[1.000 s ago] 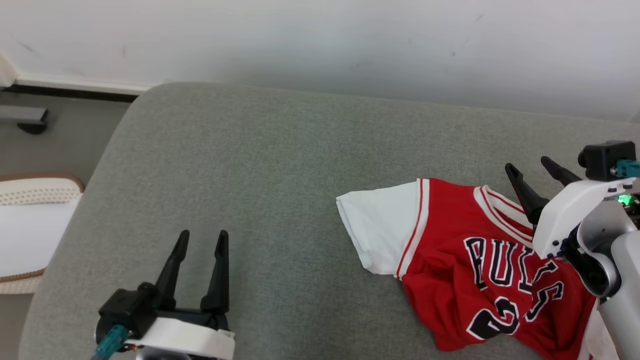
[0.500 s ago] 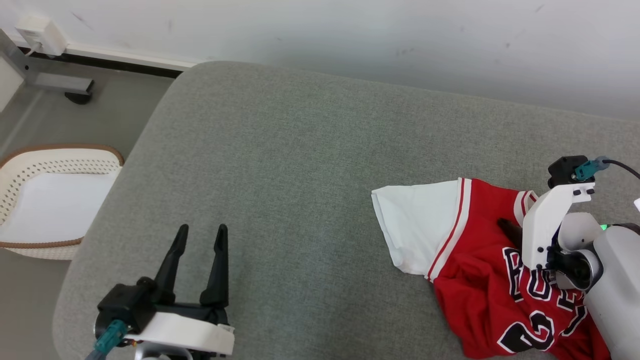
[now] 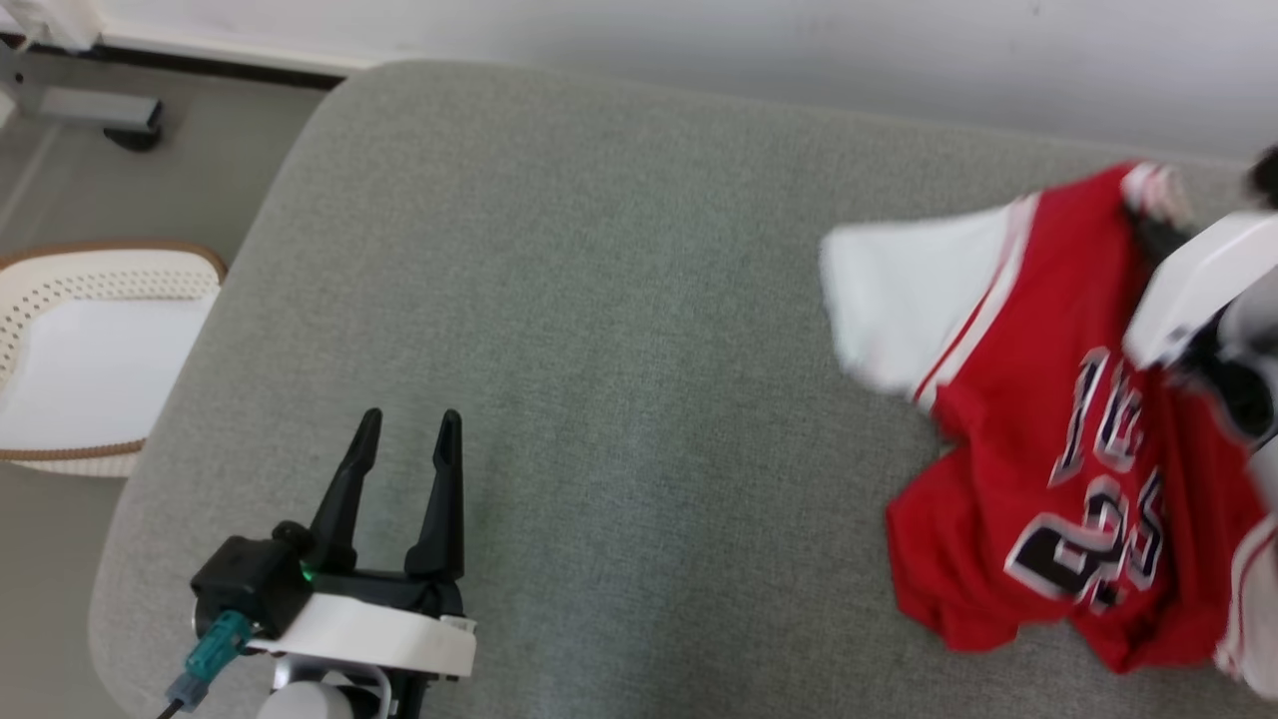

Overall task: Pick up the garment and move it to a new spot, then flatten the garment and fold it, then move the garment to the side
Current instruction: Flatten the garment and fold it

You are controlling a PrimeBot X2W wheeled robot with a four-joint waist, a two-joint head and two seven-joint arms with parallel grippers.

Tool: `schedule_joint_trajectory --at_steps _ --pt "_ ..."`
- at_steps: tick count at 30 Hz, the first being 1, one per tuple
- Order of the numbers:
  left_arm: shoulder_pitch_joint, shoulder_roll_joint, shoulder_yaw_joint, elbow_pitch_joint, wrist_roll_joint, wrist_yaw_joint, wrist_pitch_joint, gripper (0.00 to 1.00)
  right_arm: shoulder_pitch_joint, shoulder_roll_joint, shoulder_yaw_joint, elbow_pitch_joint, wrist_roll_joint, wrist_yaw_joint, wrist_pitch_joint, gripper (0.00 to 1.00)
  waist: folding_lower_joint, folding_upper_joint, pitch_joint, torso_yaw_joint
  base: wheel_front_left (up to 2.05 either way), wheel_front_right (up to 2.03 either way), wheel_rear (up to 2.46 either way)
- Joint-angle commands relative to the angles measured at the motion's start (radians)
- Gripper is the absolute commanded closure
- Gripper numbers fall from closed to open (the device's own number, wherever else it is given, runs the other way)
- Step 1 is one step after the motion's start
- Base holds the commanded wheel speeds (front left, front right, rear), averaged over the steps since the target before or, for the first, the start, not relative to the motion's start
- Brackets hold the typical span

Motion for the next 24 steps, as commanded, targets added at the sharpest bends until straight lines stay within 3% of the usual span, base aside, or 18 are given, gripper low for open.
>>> schedule_joint_trajectory --at_steps 1,9,15,17,24 --pt "-0.011 0.004 0.000 -0.001 -0.005 -0.001 0.000 0.00 -0.030 -0.019 -0.013 0.013 -0.007 -0.002 -0.017 1.00 0.0000 0.0000 0.029 0.005 0.00 0.00 0.00" --pt "-0.050 0.004 -0.009 -0.012 -0.017 -0.001 0.000 0.00 -0.249 -0.129 -0.149 0.198 -0.100 -0.002 -0.180 1.00 0.0000 0.0000 0.131 0.028 0.00 0.00 0.00" --pt "-0.076 0.004 -0.012 -0.020 -0.022 -0.003 0.000 0.00 -0.338 -0.147 -0.202 0.292 -0.128 -0.002 -0.273 1.00 0.0000 0.0000 0.184 0.030 0.00 0.00 0.00" --pt "-0.080 0.004 -0.012 -0.017 -0.020 -0.002 0.000 0.00 -0.340 -0.135 -0.202 0.320 -0.123 -0.002 -0.254 0.00 0.0000 0.0000 0.183 0.024 0.00 0.00 0.00" --pt "-0.069 0.004 -0.007 -0.001 0.002 -0.003 0.000 0.00 -0.268 -0.071 -0.159 0.304 -0.111 -0.002 -0.286 0.00 0.0000 0.0000 0.107 -0.021 0.00 0.00 0.00"
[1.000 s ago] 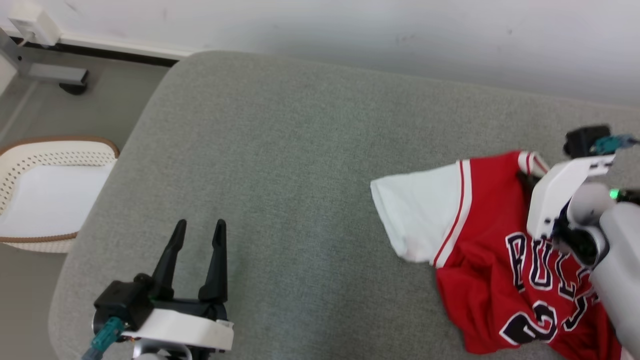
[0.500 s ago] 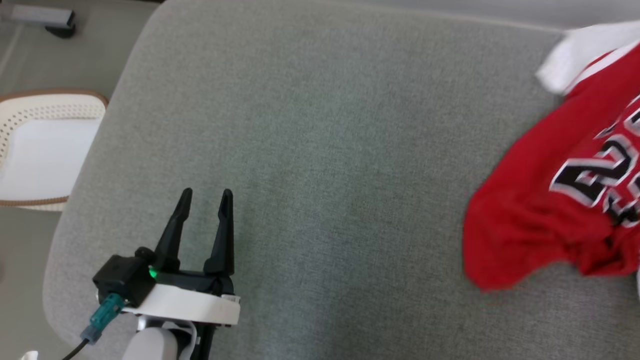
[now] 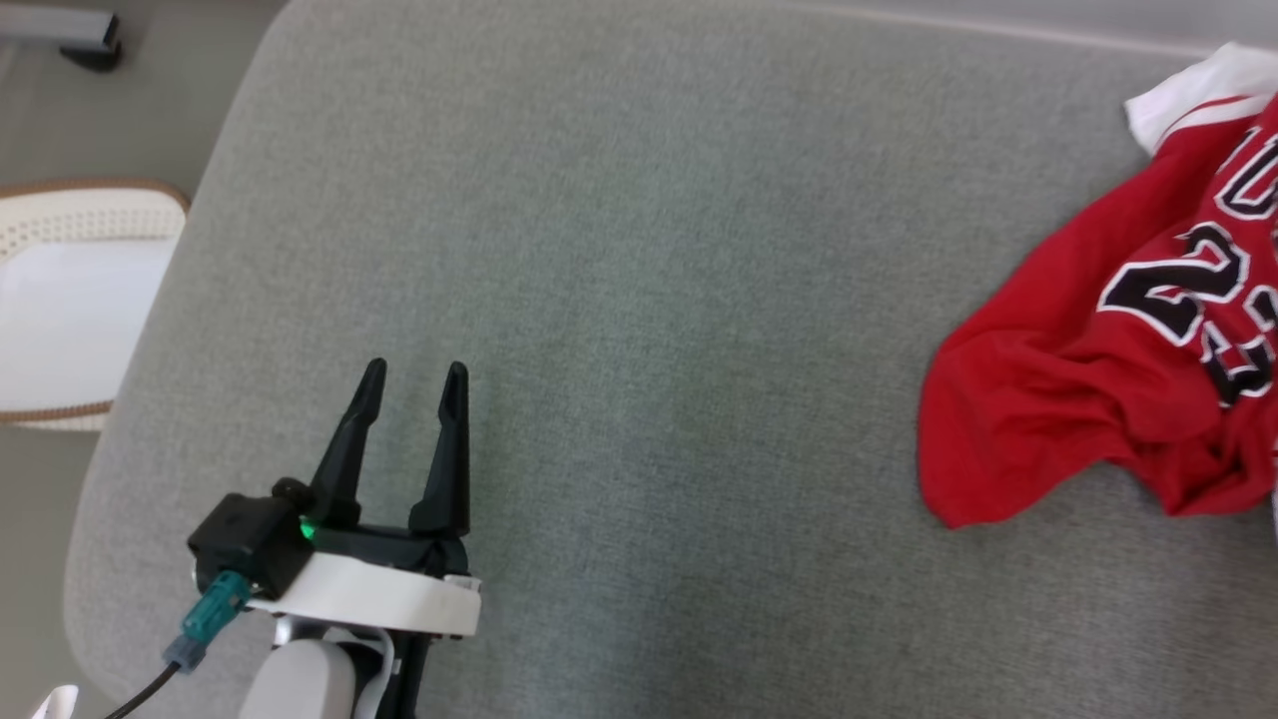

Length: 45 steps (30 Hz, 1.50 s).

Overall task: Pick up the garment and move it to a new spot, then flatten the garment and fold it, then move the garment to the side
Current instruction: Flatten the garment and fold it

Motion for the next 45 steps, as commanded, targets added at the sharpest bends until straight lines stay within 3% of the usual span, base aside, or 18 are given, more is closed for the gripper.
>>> schedule_joint_trajectory --at_steps 1,9,15,20,25,31,38,45 --pt "0.011 0.004 0.008 0.005 0.012 -0.001 0.000 0.00 0.022 0.007 0.011 -0.020 0.003 -0.002 -0.014 0.00 -0.0002 0.0000 -0.042 -0.026 0.00 0.00 0.00" --pt "0.062 0.004 0.046 0.015 0.049 -0.006 0.000 0.00 0.195 0.067 0.143 -0.280 0.056 -0.002 -0.115 0.00 -0.0002 0.0000 -0.183 -0.106 0.00 0.00 0.00" --pt "0.099 0.004 0.056 0.017 0.049 -0.008 0.000 0.00 0.418 0.041 0.212 -0.530 0.083 -0.002 -0.165 0.00 -0.0002 0.0000 -0.269 -0.157 0.00 0.00 0.00" --pt "0.125 0.004 0.057 0.022 0.040 -0.005 0.000 0.00 0.638 0.033 0.169 -0.714 0.064 -0.002 -0.192 0.00 -0.0002 0.0000 -0.318 -0.190 0.00 0.00 0.00" --pt "0.151 0.004 0.042 0.032 0.026 -0.001 0.000 0.00 0.864 0.082 0.058 -0.854 0.012 -0.002 -0.197 0.00 -0.0002 0.0000 -0.359 -0.216 0.00 0.00 0.00" --pt "0.176 0.004 0.030 0.032 0.024 0.005 0.000 0.00 1.077 0.179 -0.027 -0.953 -0.023 -0.002 -0.188 0.00 -0.0002 0.0000 -0.381 -0.244 0.00 0.00 0.00" --pt "0.171 0.004 0.009 0.036 0.039 -0.002 0.000 0.00 1.138 0.231 -0.051 -1.016 -0.059 -0.002 -0.148 0.00 -0.0002 0.0000 -0.373 -0.276 0.00 0.00 0.00" --pt "0.087 0.010 -0.173 0.158 0.011 -0.019 0.053 0.00 1.151 0.251 -0.103 -1.025 -0.078 -0.002 -0.136 0.00 -0.0002 0.0000 -0.351 -0.284 0.00 0.00 0.00"
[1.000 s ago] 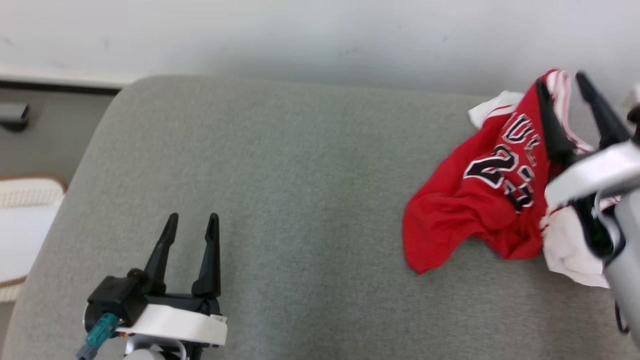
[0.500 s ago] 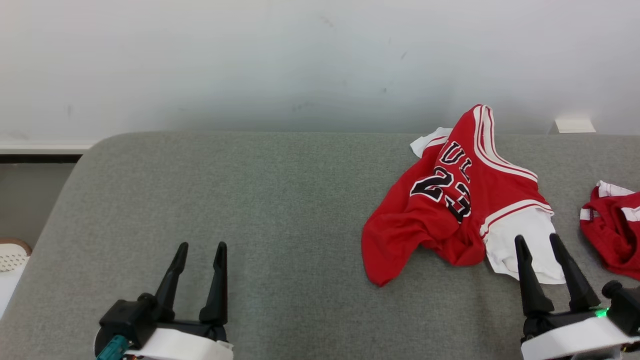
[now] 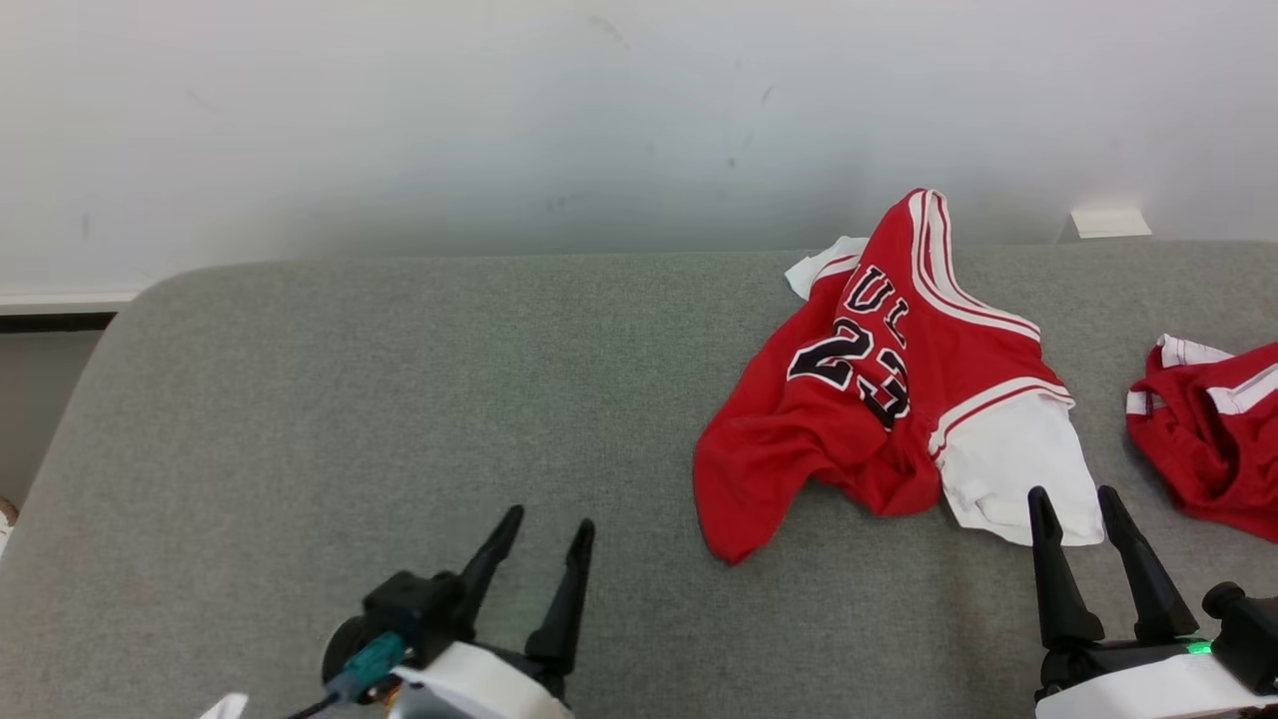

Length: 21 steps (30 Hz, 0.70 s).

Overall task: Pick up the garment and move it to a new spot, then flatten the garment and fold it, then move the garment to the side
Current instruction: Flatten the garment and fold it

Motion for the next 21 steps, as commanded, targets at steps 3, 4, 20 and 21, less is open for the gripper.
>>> schedule_joint_trajectory --at_steps 3,4,20,21 --pt "-0.061 0.015 -0.074 0.054 -0.033 -0.004 0.054 0.00 0.006 0.008 -0.023 0.002 -0.006 -0.002 -0.003 0.00 0.0001 -0.0001 0.020 -0.025 0.00 0.00 0.00" --pt "-0.075 0.016 -0.098 0.067 -0.050 -0.004 0.070 0.00 0.002 0.012 -0.029 0.004 -0.007 -0.002 -0.004 0.00 0.0001 -0.0001 0.027 -0.035 0.00 0.00 0.00" --pt "-0.246 0.042 -0.282 0.281 -0.129 -0.003 0.169 0.00 -0.042 0.042 -0.020 0.046 0.003 -0.002 -0.037 0.00 0.0001 -0.0001 0.094 -0.172 0.00 0.00 0.00" --pt "-0.255 0.041 -0.284 0.296 -0.127 -0.001 0.168 0.00 -0.042 0.042 -0.019 0.049 0.003 -0.002 -0.038 0.00 0.0001 -0.0001 0.096 -0.176 0.00 0.00 0.00"
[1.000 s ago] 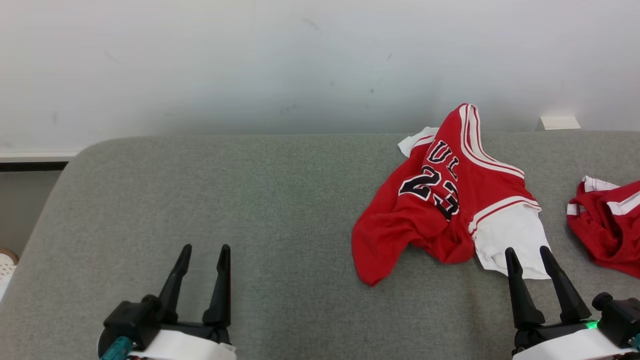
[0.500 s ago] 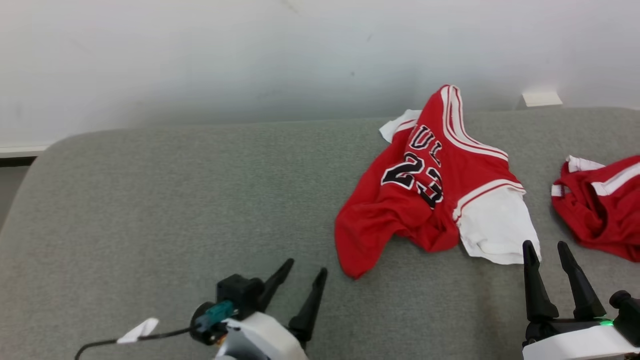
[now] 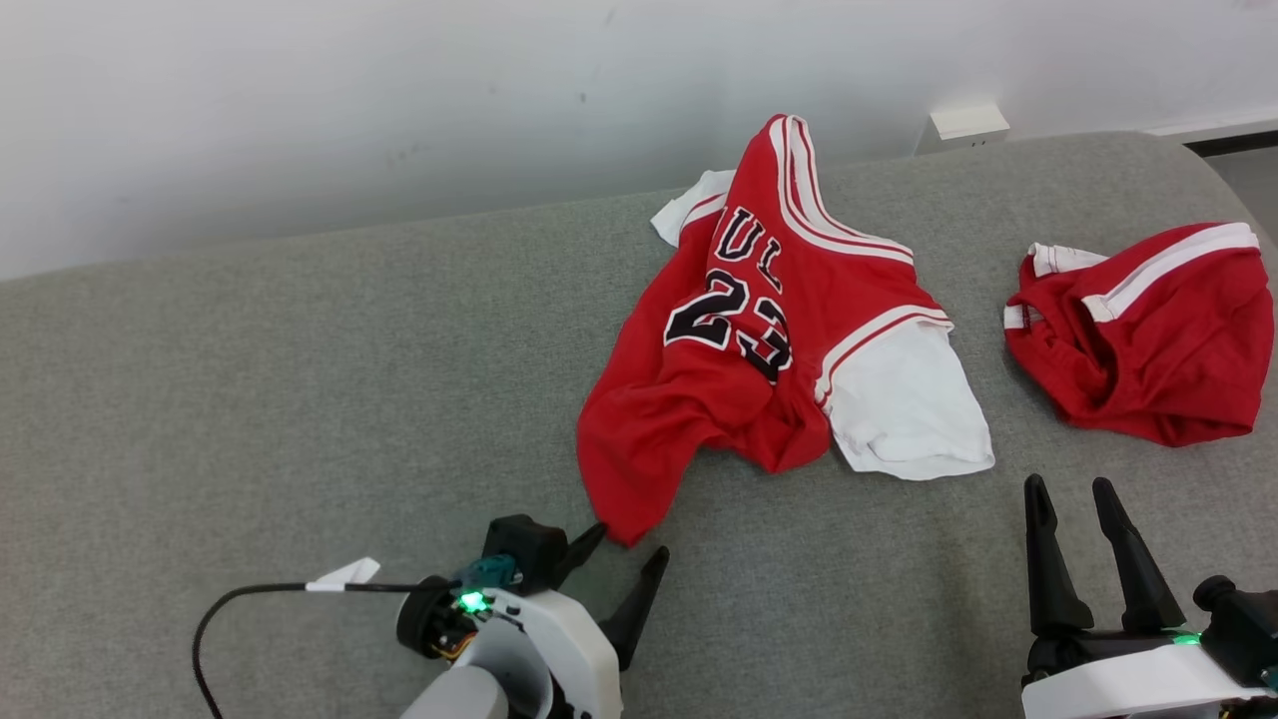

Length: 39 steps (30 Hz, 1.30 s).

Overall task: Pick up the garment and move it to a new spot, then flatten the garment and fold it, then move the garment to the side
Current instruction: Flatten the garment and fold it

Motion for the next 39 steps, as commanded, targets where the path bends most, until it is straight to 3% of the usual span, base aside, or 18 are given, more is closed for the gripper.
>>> schedule_joint_trajectory --at_steps 1,6,7,8,9,10,11,19,24,29,33,39 --pt "-0.014 0.005 0.000 0.011 0.008 0.001 -0.001 0.00 -0.012 0.002 0.000 0.004 0.002 -0.002 -0.005 0.00 0.0000 -0.0001 0.004 -0.006 0.00 0.00 0.00" --pt "-0.054 -0.008 -0.012 0.074 0.007 0.003 -0.014 0.00 -0.018 0.005 0.006 0.018 0.006 -0.002 -0.009 0.00 0.0000 -0.0001 0.007 -0.010 0.00 0.00 0.00" --pt "-0.062 -0.009 -0.013 0.086 0.008 0.006 -0.020 0.11 -0.019 0.006 0.008 0.021 0.007 -0.002 -0.011 0.00 0.0000 -0.0001 0.007 -0.009 0.00 0.00 0.00" --pt "-0.068 -0.012 -0.015 0.097 0.006 0.007 -0.022 0.50 -0.020 0.006 0.010 0.024 0.007 -0.002 -0.010 0.00 0.0000 -0.0001 0.006 -0.007 0.00 0.00 0.00" --pt "-0.074 -0.015 -0.016 0.109 0.002 0.008 -0.026 0.66 -0.022 0.006 0.012 0.027 0.007 -0.002 -0.011 0.00 0.0000 -0.0001 0.005 -0.005 0.00 0.00 0.00" --pt "-0.080 -0.017 -0.018 0.119 -0.001 0.008 -0.029 0.96 -0.023 0.006 0.013 0.029 0.007 -0.002 -0.012 0.00 0.0000 -0.0001 0.003 -0.002 0.00 0.00 0.00" --pt "-0.085 -0.018 -0.020 0.127 -0.004 0.007 -0.034 1.00 -0.025 0.006 0.014 0.031 0.007 -0.002 -0.013 0.00 0.0000 -0.0001 0.001 0.001 0.00 0.00 0.00" --pt "-0.097 -0.024 -0.036 0.088 -0.052 0.001 -0.056 1.00 -0.014 -0.002 0.000 0.040 0.005 -0.002 -0.017 0.00 0.0000 -0.0001 -0.025 0.041 0.00 0.00 0.00" --pt "-0.103 0.037 -0.023 -0.014 -0.062 0.000 -0.003 1.00 -0.001 -0.002 -0.009 0.038 0.000 -0.002 -0.017 0.00 0.0000 -0.0001 -0.040 0.068 0.00 0.00 0.00" --pt "-0.115 0.160 0.007 -0.152 -0.132 -0.002 0.143 1.00 0.003 -0.011 -0.021 0.027 0.003 -0.002 -0.012 0.00 0.0000 -0.0001 -0.043 0.081 0.00 0.00 0.00" --pt "-0.180 0.318 0.003 -0.256 -0.203 -0.003 0.327 1.00 0.005 -0.018 -0.034 0.015 0.003 -0.002 -0.004 0.00 0.0000 -0.0001 -0.039 0.087 0.00 0.00 0.00" --pt "-0.314 0.526 0.002 -0.226 -0.301 -0.001 0.505 1.00 -0.018 -0.014 -0.022 0.001 -0.001 -0.002 0.008 0.00 0.0000 -0.0001 -0.009 0.059 0.00 0.00 0.00"
